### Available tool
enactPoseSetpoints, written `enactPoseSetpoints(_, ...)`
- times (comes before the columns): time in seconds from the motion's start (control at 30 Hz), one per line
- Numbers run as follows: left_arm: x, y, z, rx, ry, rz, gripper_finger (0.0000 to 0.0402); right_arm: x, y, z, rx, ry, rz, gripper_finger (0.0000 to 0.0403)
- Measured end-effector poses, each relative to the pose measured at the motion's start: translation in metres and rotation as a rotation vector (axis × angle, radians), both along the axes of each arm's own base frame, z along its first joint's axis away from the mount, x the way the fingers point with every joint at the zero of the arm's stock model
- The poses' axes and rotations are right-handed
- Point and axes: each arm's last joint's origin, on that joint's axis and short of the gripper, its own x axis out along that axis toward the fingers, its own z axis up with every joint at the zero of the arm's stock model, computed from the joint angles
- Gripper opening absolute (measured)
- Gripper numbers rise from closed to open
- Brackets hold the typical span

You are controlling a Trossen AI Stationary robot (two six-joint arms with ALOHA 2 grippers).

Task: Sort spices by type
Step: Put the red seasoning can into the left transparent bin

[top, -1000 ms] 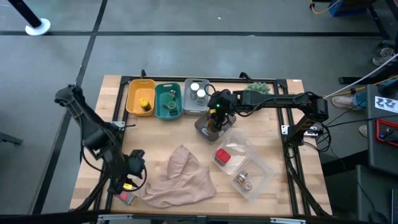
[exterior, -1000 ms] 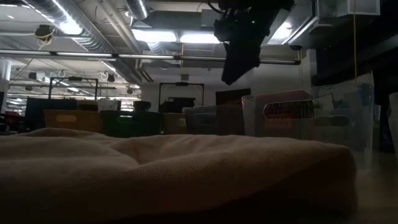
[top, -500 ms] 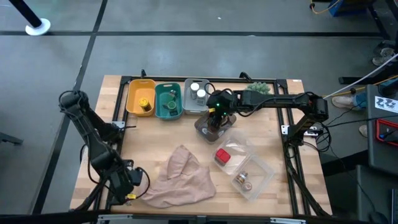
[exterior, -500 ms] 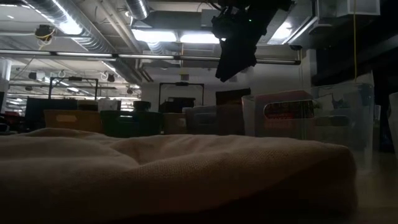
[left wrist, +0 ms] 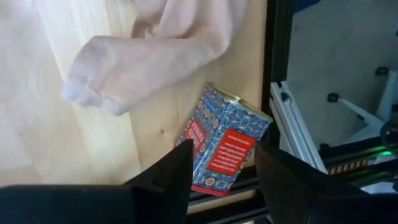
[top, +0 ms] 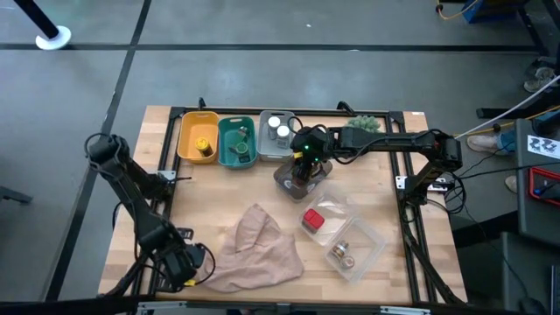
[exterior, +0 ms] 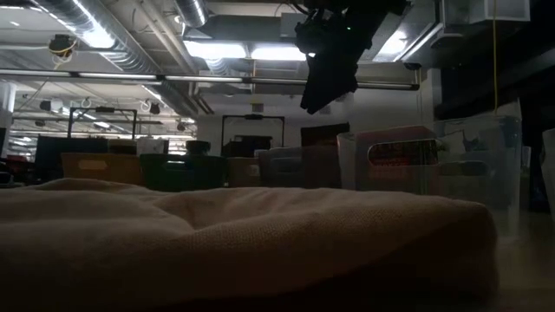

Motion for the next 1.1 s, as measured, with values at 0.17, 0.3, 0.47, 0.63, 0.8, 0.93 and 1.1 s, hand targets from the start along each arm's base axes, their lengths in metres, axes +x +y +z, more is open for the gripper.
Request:
enactPoseSetpoints(0.17,0.001,-0.003,-0.005,0.0,0.026,-0.025,0.0155,0.0,0.0,0.0,-0.001,0.001,0.001,0.0172)
enactPoseSetpoints(0.3,0.001,-0.006,-0.011,-0.005,0.067,-0.047,0.0155,0.0,0.0,0.0,-0.001,0.001,0.002,0.0172)
enactPoseSetpoints(0.47,0.002,-0.007,-0.012,0.008,0.052,-0.059,0.0155,0.0,0.0,0.0,-0.001,0.001,0.002,0.0172)
enactPoseSetpoints(0.63,0.002,-0.006,-0.012,0.016,0.035,-0.072,0.0155,0.0,0.0,0.0,-0.001,0.001,0.002,0.0172)
enactPoseSetpoints(0.8,0.002,-0.006,-0.012,0.016,0.037,-0.067,0.0155,0.0,0.0,0.0,-0.001,0.001,0.002,0.0172)
enactPoseSetpoints(0.93,0.002,-0.006,-0.012,0.017,0.037,-0.067,0.0155,0.0,0.0,0.0,-0.001,0.001,0.002,0.0172)
enactPoseSetpoints(1.1,0.002,-0.005,-0.012,0.023,0.027,-0.109,0.0155,0.0,0.0,0.0,-0.001,0.001,0.002,0.0172)
